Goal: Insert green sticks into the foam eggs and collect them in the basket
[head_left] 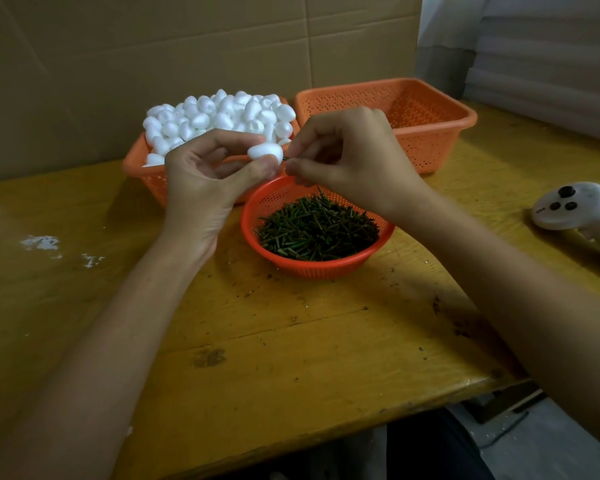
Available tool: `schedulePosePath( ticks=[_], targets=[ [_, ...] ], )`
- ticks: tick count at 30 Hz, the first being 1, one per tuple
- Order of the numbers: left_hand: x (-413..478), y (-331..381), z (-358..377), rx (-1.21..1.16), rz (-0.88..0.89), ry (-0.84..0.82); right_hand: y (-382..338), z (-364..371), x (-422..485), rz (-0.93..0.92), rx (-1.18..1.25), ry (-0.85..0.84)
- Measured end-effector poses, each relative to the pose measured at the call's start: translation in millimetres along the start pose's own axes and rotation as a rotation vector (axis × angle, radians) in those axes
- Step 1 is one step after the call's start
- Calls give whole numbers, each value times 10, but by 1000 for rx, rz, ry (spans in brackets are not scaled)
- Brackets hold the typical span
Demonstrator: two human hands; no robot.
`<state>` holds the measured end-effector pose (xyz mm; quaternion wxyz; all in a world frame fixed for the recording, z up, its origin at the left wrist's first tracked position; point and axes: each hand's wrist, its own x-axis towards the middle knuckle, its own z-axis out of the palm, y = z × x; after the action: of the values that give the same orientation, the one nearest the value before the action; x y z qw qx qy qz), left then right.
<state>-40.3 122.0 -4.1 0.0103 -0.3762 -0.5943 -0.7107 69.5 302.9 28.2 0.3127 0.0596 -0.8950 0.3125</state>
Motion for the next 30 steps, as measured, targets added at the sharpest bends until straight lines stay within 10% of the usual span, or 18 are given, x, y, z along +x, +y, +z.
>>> schedulePosePath(
  ticks=[30],
  targets=[
    [-17, -31, 41, -29, -37, 14, 92, 144, 13, 196, 425, -176]
  ],
)
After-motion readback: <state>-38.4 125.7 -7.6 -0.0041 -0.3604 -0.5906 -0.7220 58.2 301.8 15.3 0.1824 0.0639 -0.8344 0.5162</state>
